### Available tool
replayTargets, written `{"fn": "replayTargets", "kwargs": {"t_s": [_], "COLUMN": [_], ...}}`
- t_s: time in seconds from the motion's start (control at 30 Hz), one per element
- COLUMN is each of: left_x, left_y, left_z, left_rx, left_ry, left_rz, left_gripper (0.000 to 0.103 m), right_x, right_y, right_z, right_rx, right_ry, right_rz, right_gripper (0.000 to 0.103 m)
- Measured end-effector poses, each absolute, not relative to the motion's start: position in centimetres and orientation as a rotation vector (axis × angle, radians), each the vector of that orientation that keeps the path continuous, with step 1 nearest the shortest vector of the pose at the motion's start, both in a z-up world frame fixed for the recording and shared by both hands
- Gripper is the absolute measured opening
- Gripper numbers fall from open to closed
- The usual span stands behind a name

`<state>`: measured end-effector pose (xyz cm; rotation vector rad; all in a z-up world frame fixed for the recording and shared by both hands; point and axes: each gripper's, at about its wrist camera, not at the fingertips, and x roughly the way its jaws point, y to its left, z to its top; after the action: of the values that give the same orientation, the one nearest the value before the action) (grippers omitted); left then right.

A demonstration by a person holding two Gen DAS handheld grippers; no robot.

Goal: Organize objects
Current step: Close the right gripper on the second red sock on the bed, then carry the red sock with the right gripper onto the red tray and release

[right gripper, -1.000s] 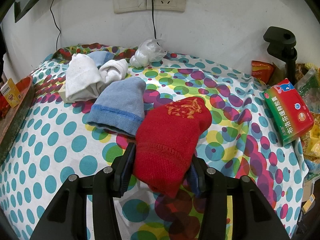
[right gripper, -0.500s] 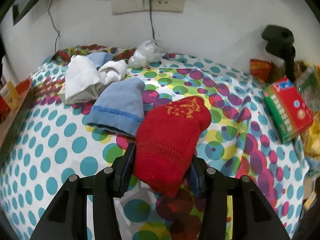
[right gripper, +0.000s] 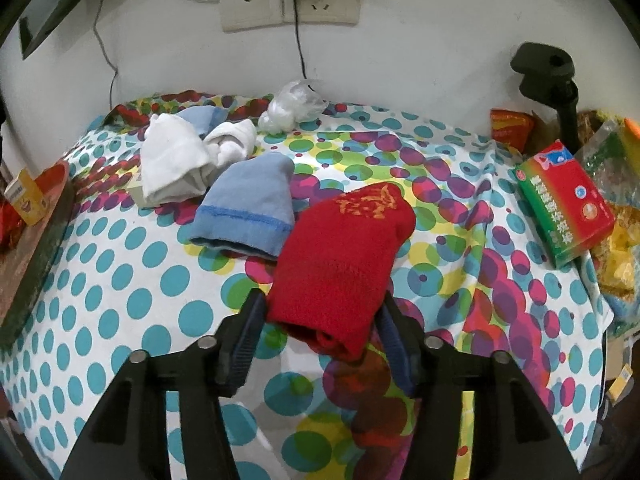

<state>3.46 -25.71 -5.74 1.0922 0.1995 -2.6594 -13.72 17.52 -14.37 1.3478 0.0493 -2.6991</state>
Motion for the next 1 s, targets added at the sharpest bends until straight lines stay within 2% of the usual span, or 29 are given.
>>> {"fn": "replayTargets", "kwargs": {"t_s": [0.13, 0.23, 0.33, 0.37, 0.47, 0.57, 1.0], "left_x": [3.4, 3.3, 3.4, 3.4, 3.2, 3.3, 3.7], "left_y": [-25.4, -25.3, -25.4, -25.5, -25.7, -25.9, -26.1], "left_z": [-5.8, -5.8, -5.7, -5.7, -5.9, -6.0, -5.5], "left_rx": [1.095, 1.101, 1.098, 1.097, 1.107, 1.115, 1.096], "left_ry": [0.191, 0.191, 0.211, 0.214, 0.221, 0.244, 0.29], "left_rz": [-2.668, -2.667, -2.675, -2.672, -2.664, -2.661, -2.675], "left_gripper": [0.049, 0.049, 0.049, 0.049, 0.049, 0.049, 0.049], "right_x": [-14.1, -14.4, -15.1, -15.5, -15.9, -15.9, -13.0], "right_y": [18.2, 19.5, 21.2, 21.8, 22.0, 22.5, 24.1], "right_z": [-14.4, -14.0, -13.9, -14.0, -14.4, -14.2, -10.3], "right_rx": [1.357, 1.349, 1.371, 1.391, 1.449, 1.45, 1.347], "right_ry": [-0.025, -0.137, -0.18, -0.186, -0.156, -0.106, -0.094], "right_rz": [-2.705, -2.713, -2.738, -2.737, -2.714, -2.726, -2.714], "right_gripper": [0.052, 0.059, 0.06, 0.058, 0.037, 0.03, 0.028]}}
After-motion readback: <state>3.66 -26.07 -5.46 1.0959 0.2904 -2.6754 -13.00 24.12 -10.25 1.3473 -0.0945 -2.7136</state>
